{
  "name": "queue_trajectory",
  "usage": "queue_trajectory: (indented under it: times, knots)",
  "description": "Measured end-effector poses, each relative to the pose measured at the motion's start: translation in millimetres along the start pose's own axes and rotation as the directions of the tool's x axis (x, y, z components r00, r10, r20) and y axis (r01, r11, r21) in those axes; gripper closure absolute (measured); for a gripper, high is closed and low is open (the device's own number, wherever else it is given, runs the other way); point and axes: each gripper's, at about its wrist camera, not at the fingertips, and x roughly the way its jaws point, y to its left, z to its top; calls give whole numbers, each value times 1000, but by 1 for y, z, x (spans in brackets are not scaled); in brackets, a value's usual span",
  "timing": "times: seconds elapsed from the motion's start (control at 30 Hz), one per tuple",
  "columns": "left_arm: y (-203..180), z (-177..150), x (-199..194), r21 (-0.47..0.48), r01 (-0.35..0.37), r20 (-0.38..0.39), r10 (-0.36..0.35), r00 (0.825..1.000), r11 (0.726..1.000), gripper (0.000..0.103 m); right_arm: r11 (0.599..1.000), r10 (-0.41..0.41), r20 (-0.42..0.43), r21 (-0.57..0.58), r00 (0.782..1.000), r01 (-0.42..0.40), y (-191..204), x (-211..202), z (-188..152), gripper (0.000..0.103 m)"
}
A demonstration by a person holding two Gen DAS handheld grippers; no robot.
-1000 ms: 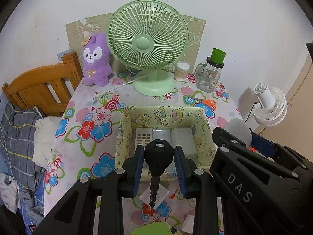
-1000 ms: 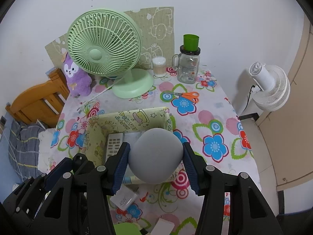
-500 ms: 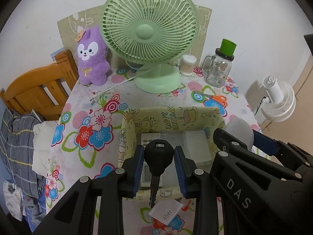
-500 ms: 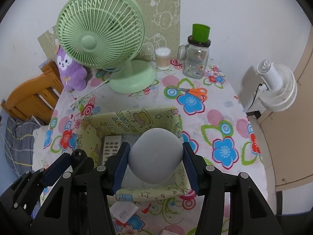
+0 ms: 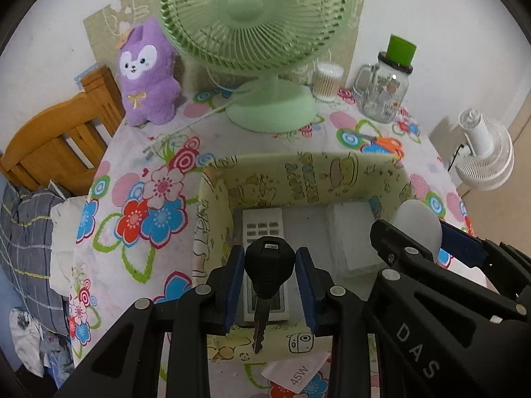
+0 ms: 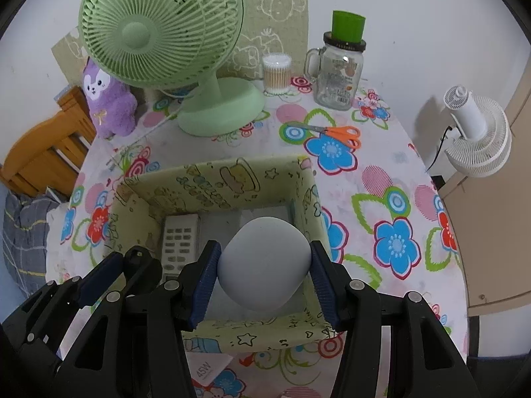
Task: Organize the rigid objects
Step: 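Lower key and round case into the box and open both tools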
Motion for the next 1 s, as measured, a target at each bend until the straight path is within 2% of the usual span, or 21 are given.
queue_trajectory:
  times: [0.17,0.23,0.3,0.37,0.43,0.73,1.0]
  knots:
    - [2,-4,12,-7,-8,-26,8,1000,1000,60,1000,19,-20,18,1000,-19,-1,9,-6,45]
    - [2,-6,15,0,-19,-35,19,999,1000,47,1000,20,-28,21,999,-19,0,12,-9,45]
    - [1,-8,14,9,-17,-26,18,999,1000,45,1000,21,-26,23,999,-20,-1,13,-11,43]
    - [1,-9,12,8,-16,-23,16,1000,1000,34,1000,16,-15,24,1000,-15,-2,10,-13,32]
    - [1,-10,9,2,-4,-21,4,1000,1000,30,999,18,-7,29,1000,-18,-3,7,-14,29]
    - [-1,-15,-9,-1,-14,2,14,1000,1000,20,1000,18,16,23,1000,-19,-4,-12,-18,22]
    - [-2,-21,-33,-1,-17,36,17,999,1000,18,1000,23,48,18,999,-24,-5,-34,-25,20]
